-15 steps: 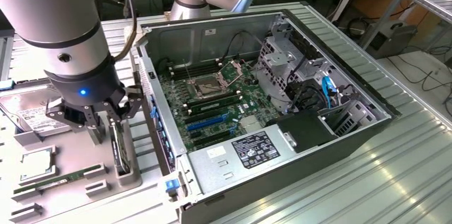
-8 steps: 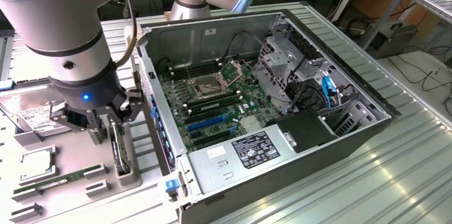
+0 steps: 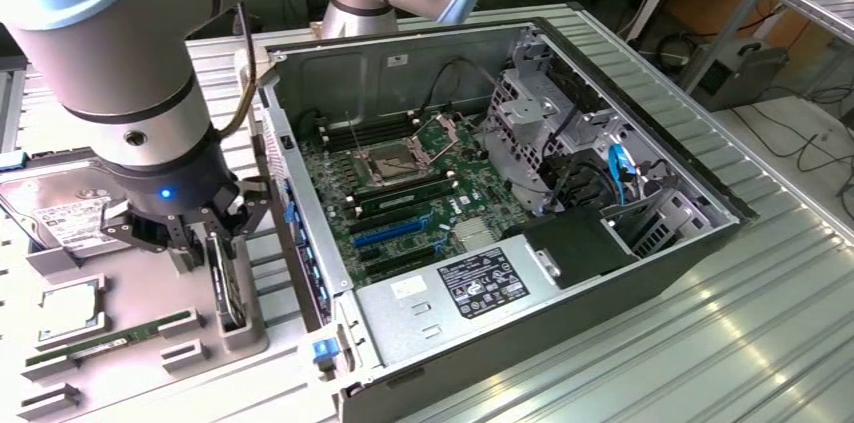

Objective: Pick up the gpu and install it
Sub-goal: 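Pick up the gpu and move the gpu toward the slot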

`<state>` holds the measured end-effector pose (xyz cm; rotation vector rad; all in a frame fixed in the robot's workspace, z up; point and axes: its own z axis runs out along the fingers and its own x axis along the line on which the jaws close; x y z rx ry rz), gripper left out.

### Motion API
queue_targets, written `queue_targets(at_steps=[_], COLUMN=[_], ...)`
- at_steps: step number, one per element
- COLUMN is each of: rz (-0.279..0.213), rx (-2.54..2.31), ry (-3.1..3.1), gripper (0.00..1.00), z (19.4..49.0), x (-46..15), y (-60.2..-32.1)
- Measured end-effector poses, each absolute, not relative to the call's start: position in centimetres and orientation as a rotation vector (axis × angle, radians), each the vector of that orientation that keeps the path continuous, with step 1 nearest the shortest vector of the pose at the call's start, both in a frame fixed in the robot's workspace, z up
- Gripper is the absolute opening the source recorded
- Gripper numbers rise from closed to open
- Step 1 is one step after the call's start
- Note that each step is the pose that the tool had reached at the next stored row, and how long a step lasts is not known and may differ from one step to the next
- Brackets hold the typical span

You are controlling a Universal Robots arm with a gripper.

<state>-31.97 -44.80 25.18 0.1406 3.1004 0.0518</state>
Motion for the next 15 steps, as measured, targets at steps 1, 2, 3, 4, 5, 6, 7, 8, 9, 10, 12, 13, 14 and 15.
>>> queue_targets(at_steps=[1,2,3,4,5,6,7,8,9,10,12,13,14,15], rz=[0.052,0.052,0.052,0.052,0.052,0.052,0.051,0.05,0.05,0.05,0.05,0.05,0.05,0.05], rx=[0.141,0.14,0.14,0.14,0.14,0.141,0.141,0.141,0.141,0.141,0.141,0.141,0.141,0.141], ry=[3.099,3.098,3.096,3.093,3.09,3.085,3.084,3.084,3.084,3.084,3.084,3.084,3.084,3.084], gripper=[0.36,0.36,0.36,0.36,0.36,0.36,0.36,0.36,0.36,0.36,0.36,0.36,0.36,0.36], z=[25.03,24.86,24.73,24.61,24.53,24.41,24.33,24.29,24.28,24.27,24.27,24.27,24.26,24.26], x=[-32.02,-32.07,-32.11,-32.14,-32.16,-32.19,-32.21,-32.25,-32.29,-32.33,-32.4,-32.4,-32.4,-32.4], y=[-44.75,-44.72,-44.72,-44.72,-44.71,-44.71,-44.72,-44.71,-44.71,-44.71,-44.71,-44.71,-44.71,-44.71])
